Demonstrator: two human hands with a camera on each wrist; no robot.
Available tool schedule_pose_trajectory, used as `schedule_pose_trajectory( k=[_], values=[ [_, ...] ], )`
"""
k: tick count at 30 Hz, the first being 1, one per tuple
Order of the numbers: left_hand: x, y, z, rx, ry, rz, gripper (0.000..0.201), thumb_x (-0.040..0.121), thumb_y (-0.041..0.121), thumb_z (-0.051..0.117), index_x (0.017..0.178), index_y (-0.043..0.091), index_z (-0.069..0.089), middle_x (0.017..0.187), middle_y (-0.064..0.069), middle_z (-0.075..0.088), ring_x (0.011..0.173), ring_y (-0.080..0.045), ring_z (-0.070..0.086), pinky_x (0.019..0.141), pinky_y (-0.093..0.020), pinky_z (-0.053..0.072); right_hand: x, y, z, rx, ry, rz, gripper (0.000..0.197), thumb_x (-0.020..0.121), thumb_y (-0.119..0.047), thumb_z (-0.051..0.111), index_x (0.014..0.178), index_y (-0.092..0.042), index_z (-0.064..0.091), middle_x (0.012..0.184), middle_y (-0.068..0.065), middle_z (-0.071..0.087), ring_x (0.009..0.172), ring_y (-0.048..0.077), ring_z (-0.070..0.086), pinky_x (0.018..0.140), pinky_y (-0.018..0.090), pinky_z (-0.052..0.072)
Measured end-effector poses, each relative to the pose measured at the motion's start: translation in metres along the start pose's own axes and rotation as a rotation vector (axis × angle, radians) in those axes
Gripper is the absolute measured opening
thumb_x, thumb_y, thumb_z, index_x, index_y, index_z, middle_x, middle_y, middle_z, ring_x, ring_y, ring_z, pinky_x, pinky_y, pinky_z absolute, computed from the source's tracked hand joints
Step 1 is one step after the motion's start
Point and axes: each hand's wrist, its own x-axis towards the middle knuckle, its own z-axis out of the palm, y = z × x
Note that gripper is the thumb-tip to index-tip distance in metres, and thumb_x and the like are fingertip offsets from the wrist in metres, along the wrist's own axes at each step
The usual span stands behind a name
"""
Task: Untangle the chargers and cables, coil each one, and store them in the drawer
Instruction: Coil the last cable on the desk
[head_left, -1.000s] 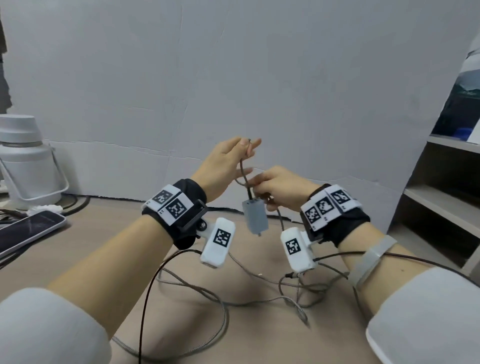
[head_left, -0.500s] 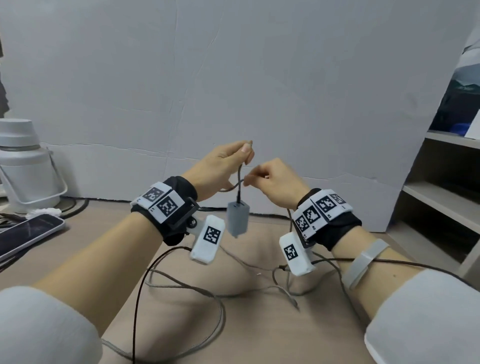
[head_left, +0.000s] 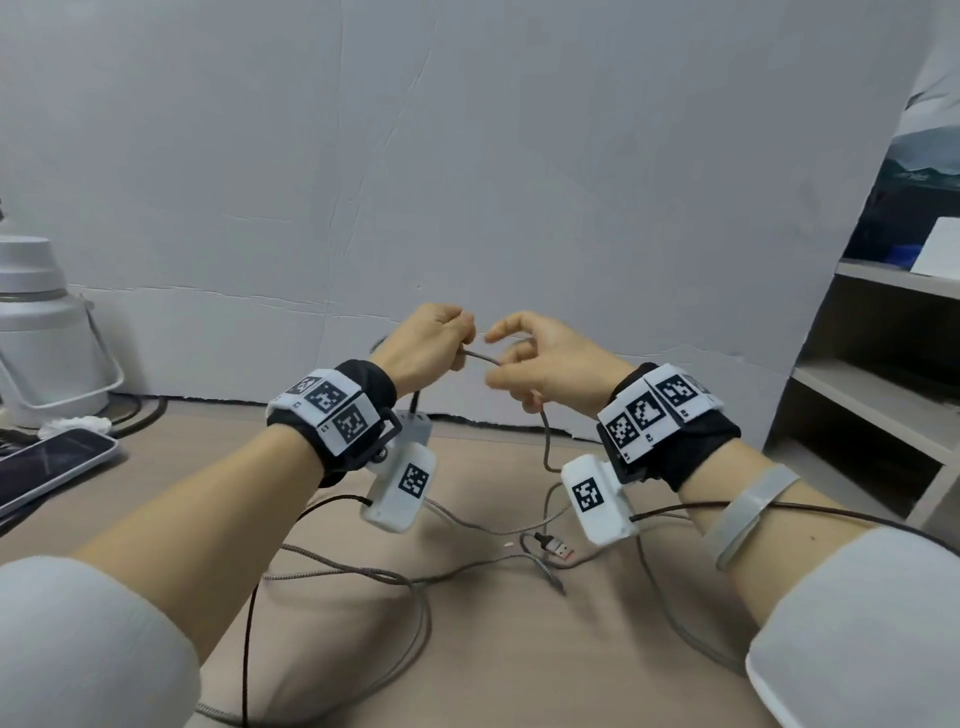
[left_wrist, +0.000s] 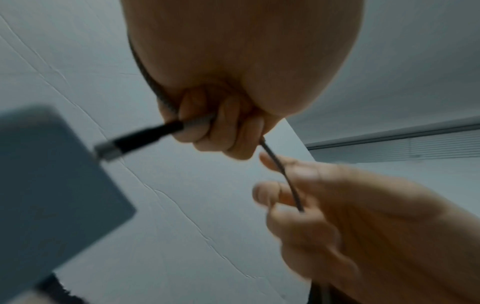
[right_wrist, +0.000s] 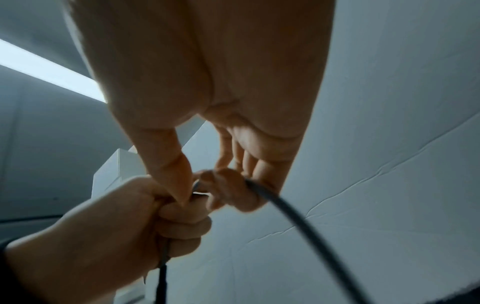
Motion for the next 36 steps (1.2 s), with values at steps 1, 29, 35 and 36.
schedule_pose_trajectory(
  k=[1,29,35,36],
  values=[
    [0.001,-0.004,-0.004,-0.003,0.000,-0.020,0.034,0.104,0.022,0.041,0.073,0.014,0.051,0.051,0.008,0.045,0.051,-0.014,0.037,0.049,-0.027,0.029,-0.001,0.003,-0.002,-0.094,-0.061,0.011,0.033,0.089,-0.004,0.068,0.119,-0.011,0.056,0.073,0.005,0.057,0.058,0.018,0.051,0.055,0.031,0.046],
    [0.007,-0.024,-0.044,-0.778,-0.100,-0.153,0.040,0.107,0.042,0.036,0.075,0.021,0.043,0.054,0.010,0.021,0.040,-0.002,0.019,0.032,-0.014,0.017,0.012,0.037,-0.016,-0.731,0.516,0.082,0.034,0.097,-0.027,0.042,0.069,-0.011,0.052,0.074,0.009,0.059,0.074,0.035,0.056,0.067,0.034,0.045],
    [0.000,0.010,-0.011,-0.972,-0.071,-0.167,0.040,0.110,0.032,0.034,0.075,0.018,0.043,0.060,0.001,0.047,0.040,-0.004,0.024,0.032,-0.014,0.019,0.014,0.008,0.017,-0.768,0.378,0.144,0.013,0.091,-0.019,0.046,0.090,-0.014,0.058,0.098,0.010,0.061,0.092,0.035,0.058,0.083,0.037,0.050],
    [-0.001,0.012,-0.009,-0.955,-0.041,-0.168,0.040,0.110,0.032,0.034,0.074,0.017,0.044,0.064,-0.003,0.056,0.039,-0.004,0.025,0.032,-0.014,0.020,0.013,0.007,0.016,-0.695,0.331,0.114,0.016,0.091,-0.018,0.049,0.098,-0.015,0.063,0.107,0.010,0.065,0.100,0.034,0.060,0.088,0.038,0.051]
  ],
)
